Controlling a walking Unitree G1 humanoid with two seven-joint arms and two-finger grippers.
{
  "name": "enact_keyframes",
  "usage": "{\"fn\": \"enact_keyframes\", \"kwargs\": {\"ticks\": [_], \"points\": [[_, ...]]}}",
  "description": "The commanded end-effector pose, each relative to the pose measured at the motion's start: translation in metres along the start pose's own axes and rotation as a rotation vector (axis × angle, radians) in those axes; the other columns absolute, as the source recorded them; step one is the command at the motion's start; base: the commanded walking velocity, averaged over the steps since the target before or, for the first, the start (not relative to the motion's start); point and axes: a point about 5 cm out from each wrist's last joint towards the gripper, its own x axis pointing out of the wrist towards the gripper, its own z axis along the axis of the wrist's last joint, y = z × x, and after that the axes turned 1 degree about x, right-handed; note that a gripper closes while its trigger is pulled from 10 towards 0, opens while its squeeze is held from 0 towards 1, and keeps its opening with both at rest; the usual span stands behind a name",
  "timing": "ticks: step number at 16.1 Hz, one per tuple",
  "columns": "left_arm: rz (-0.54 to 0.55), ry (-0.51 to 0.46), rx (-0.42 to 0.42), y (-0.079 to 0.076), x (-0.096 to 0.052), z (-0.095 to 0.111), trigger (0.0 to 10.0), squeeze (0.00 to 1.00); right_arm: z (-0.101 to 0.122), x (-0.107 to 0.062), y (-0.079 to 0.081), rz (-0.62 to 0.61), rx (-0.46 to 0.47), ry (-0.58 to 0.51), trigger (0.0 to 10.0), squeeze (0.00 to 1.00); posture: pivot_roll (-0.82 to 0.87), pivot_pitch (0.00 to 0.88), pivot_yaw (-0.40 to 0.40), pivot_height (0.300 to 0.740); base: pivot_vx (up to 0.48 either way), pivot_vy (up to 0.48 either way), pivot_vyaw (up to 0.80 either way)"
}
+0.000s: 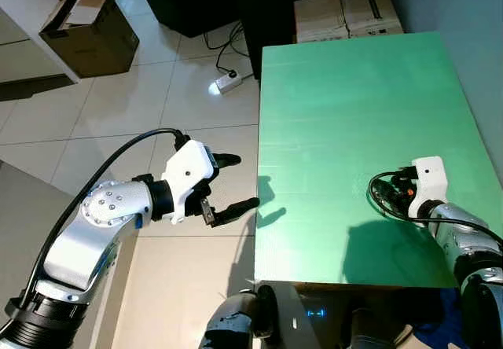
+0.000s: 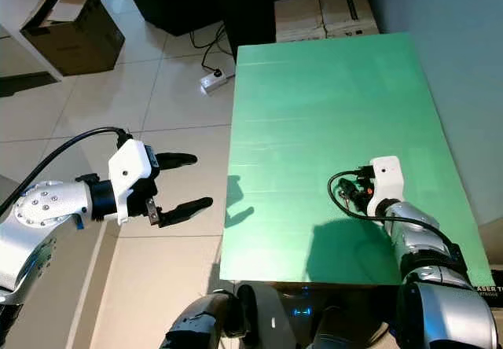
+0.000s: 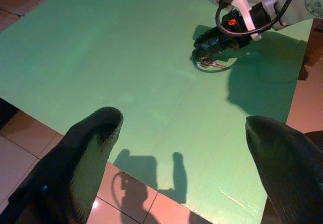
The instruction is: Hang keys on a hook
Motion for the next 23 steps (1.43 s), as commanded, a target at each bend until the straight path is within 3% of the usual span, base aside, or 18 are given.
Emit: {"fn": "enact_keyframes", "kwargs": {"ticks": [1,11,15,20,23], "points": [[-0.007,0.010,0.002,-0.001,-0.001,-0.002,10.0,0.00,-0.021,-0.003,0.004,0.021,0.000,0.082,0.0,0.00,0.26,0.214,0.245,0.740,0.000,0.000,0.00],[0.008,0.004,-0.001,-0.001,0.002,-0.003,10.0,0.00,-0.013,-0.006,-0.006,-0.044,-0.052,0.048,0.0,0.00,0.25,0.217,0.236,0.740,0.000,0.000,0.00],[0.030,-0.007,-0.003,0.001,0.005,-0.004,10.0,0.00,-0.001,-0.010,-0.016,-0.090,0.010,-0.070,0.0,0.00,0.23,0.206,0.227,0.740,0.000,0.000,0.00],[0.105,-0.020,-0.015,0.006,0.010,-0.008,10.0,0.00,0.021,-0.022,-0.023,-0.133,0.026,-0.321,0.0,0.00,0.18,0.199,0.224,0.740,0.000,0.000,0.00],[0.135,-0.041,-0.030,0.009,0.016,-0.009,10.0,0.00,0.020,-0.025,-0.010,-0.137,0.000,-0.390,0.0,0.00,0.14,0.188,0.228,0.740,0.000,0.000,0.00]]}}
